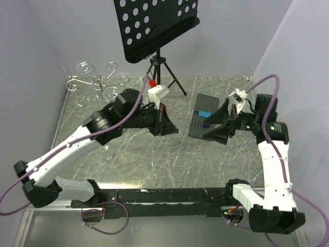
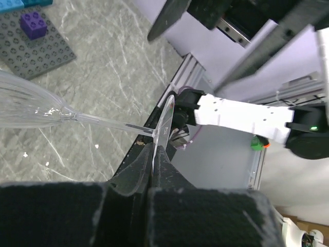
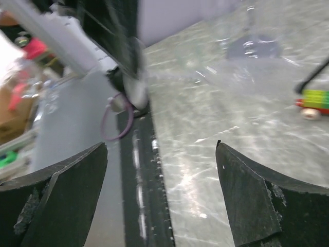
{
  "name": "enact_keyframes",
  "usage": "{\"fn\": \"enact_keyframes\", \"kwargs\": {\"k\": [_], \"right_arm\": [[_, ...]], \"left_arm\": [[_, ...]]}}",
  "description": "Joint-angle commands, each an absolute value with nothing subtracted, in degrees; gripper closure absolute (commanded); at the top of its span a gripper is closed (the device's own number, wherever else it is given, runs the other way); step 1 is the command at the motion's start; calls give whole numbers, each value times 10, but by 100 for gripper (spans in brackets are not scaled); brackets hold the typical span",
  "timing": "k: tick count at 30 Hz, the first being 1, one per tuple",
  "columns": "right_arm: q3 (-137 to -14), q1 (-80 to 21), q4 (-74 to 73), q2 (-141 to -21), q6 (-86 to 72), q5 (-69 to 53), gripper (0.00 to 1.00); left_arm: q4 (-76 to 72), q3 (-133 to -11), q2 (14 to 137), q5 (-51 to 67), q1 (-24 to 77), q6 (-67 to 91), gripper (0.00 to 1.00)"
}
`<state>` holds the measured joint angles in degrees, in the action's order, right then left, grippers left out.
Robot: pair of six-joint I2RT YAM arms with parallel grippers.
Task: Place the wine glass upside down on the wine glass rack
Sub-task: Turn the wine glass upside down at the wine rack.
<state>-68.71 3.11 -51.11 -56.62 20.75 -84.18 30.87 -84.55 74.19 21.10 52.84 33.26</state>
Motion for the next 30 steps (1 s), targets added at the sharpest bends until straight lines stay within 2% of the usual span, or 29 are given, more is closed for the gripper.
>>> {"fn": "enact_keyframes", "kwargs": {"k": [1,5,6,7,10,18,24,30], "right_arm": [[-684,108,-493,-531,228,-932,7],[-591,180,-289,-509,77,-989,7],[-563,193,-208,-505,2,-1003,0],[-533,199,-150,-502,-50,-1005,0],[-473,210,-48,-508,-94,-1000,0],[-464,221,-109,-531,-23,-996,0],[-436,222,-37,-518,-79,-996,0],[-434,221,-38,-515,-77,-998,0]], "left_arm": [[321,-849,672,200,518,354,99],[359,-885,634,209,507,349,99],[373,-900,627,207,502,345,99],[388,-919,620,202,498,340,99],[444,-986,605,170,486,322,99],[530,-1142,583,22,484,286,99],[549,-1224,581,-64,484,266,99],[547,-1271,620,-140,486,229,99]]}}
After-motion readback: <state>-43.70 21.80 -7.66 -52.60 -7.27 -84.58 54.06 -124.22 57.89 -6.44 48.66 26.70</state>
